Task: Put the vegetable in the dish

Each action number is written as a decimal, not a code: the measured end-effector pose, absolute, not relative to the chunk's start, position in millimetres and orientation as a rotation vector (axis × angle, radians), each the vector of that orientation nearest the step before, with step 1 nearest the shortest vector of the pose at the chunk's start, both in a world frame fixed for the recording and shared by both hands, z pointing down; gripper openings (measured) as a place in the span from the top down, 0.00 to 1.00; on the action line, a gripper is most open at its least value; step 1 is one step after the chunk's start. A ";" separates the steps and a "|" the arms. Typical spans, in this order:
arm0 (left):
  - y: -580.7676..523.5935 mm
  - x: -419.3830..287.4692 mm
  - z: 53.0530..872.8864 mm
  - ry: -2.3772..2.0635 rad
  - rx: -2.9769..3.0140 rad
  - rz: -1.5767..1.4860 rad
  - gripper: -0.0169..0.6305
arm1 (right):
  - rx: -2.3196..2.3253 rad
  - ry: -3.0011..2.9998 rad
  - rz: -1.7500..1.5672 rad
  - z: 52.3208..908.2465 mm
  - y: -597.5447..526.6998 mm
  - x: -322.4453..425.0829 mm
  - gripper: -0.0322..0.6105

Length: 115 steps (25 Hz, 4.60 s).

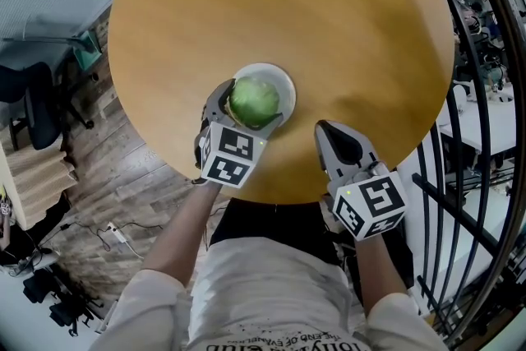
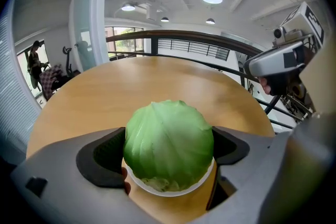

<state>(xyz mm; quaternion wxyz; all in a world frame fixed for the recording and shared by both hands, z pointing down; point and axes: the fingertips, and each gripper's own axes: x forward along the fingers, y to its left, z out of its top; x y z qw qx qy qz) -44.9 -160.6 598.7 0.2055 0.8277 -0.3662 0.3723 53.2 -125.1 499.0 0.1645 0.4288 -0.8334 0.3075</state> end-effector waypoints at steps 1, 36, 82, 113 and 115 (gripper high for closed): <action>-160.2 -44.0 601.2 -1.013 2.303 1.048 0.22 | 1.223 -2.374 0.880 499.9 -124.9 54.2 0.92; -159.1 -26.8 632.4 -0.879 2.228 1.200 0.22 | 1.232 -2.357 0.933 510.2 -123.2 65.4 0.92; -147.4 -62.1 554.6 -1.065 2.261 1.051 0.41 | 1.193 -2.438 0.826 461.7 -107.9 48.4 0.92; -35.9 -51.2 393.8 -1.235 2.461 0.749 0.93 | 1.269 -2.541 0.646 359.2 -43.0 75.3 0.92; -33.1 -53.2 391.0 -1.239 2.450 0.734 0.94 | 1.262 -2.550 0.633 354.1 -43.2 71.8 0.92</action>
